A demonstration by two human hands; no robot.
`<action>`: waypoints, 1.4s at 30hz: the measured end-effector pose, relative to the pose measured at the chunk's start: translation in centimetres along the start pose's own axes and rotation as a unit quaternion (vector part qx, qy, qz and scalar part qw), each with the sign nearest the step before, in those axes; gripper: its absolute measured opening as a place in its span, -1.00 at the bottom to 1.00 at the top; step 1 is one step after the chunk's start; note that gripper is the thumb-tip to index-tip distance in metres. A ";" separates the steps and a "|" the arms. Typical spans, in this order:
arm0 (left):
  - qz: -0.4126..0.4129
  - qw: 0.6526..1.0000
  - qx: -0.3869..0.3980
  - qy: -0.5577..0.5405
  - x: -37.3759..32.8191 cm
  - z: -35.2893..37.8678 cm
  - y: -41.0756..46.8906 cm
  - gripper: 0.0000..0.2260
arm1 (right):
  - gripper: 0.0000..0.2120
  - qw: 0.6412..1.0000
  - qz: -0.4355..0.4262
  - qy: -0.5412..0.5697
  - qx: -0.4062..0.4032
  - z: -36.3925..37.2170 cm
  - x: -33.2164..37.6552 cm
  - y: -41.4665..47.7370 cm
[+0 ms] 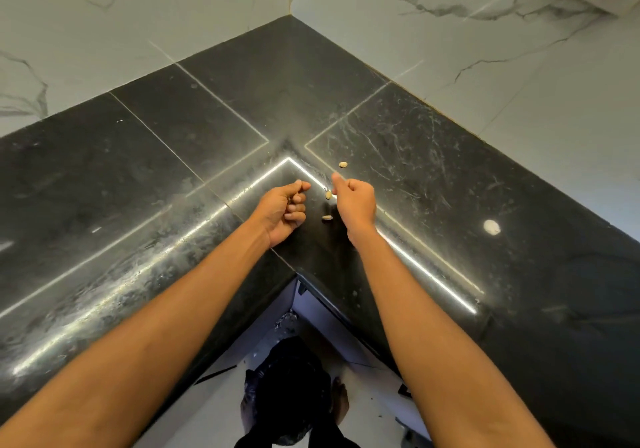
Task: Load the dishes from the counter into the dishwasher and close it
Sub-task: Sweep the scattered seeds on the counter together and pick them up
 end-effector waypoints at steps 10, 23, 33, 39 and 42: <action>-0.013 0.996 -0.064 0.052 0.4 -1.4 0.6 -0.57 | -0.49 0.893 -0.274 -0.352 -0.069 0.8 1.4 -0.9; -0.033 0.993 -0.107 0.041 1.9 -0.6 -0.2 -0.54 | -0.81 0.626 -0.524 -0.571 0.086 6.2 3.5 -2.4; -0.027 0.992 -0.124 0.029 2.0 -1.8 -0.1 -0.57 | -0.76 0.994 -0.072 -0.007 0.084 -0.2 1.1 1.5; -0.017 0.992 -0.116 0.050 1.7 -0.6 -0.3 -0.57 | -0.75 0.873 0.240 0.396 0.156 -0.4 -1.7 0.5; 0.030 0.986 -0.137 0.087 0.0 -0.3 -0.1 -0.59 | -0.64 0.910 0.217 0.339 0.103 -1.6 -1.5 1.9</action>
Point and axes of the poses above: each hand's wrist, its own y-axis towards the middle knuckle, its own z-axis out of the palm, x = y × z, the point moved 10 cm from there along y, towards the middle knuckle, and after that the axes turned 12 degrees about -x, right-handed, at the moved point
